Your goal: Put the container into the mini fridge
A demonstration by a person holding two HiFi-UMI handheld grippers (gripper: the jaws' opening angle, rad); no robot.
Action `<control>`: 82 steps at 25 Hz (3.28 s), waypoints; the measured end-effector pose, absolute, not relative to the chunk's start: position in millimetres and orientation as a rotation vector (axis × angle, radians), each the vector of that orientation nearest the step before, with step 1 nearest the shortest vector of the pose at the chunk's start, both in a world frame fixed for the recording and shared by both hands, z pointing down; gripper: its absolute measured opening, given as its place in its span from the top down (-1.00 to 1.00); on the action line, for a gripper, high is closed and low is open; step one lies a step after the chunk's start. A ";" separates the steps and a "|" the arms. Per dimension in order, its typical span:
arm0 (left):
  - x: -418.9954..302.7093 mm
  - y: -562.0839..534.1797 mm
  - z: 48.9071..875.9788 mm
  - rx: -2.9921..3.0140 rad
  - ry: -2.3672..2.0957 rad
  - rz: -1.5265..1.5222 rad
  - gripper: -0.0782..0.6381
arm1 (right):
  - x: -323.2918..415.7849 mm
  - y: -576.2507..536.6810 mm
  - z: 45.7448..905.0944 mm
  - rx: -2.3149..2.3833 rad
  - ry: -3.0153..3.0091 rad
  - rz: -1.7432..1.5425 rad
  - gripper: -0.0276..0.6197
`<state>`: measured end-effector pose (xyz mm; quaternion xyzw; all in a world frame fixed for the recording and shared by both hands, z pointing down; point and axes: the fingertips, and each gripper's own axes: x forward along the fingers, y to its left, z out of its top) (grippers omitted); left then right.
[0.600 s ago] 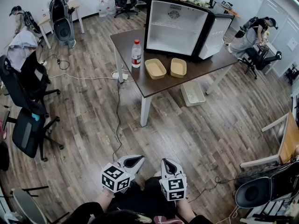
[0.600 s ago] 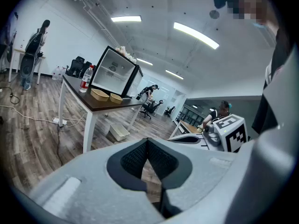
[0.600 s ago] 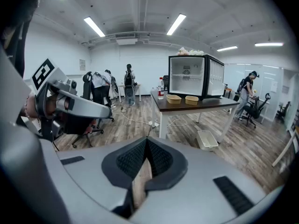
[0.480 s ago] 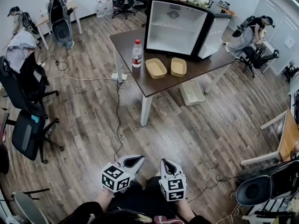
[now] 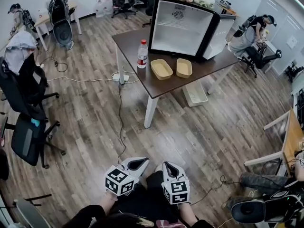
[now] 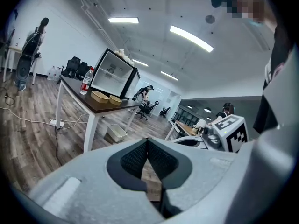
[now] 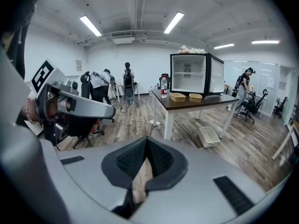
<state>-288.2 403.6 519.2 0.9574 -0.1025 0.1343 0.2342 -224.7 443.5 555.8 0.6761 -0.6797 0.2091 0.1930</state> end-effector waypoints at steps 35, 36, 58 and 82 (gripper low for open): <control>-92.1 288.3 523.8 2.590 -0.529 0.365 0.76 | -42.6 312.7 564.2 1.537 -2.175 0.486 0.89; -90.3 287.9 524.5 2.583 -0.536 0.361 0.76 | -41.1 312.8 564.3 1.531 -2.179 0.485 0.89; -55.6 204.9 534.0 2.587 -0.575 0.346 0.76 | 3.6 245.1 570.2 1.592 -2.135 0.523 0.89; -34.9 11.9 525.1 2.649 -0.441 0.383 0.76 | 22.3 59.9 551.4 1.665 -2.184 0.584 0.89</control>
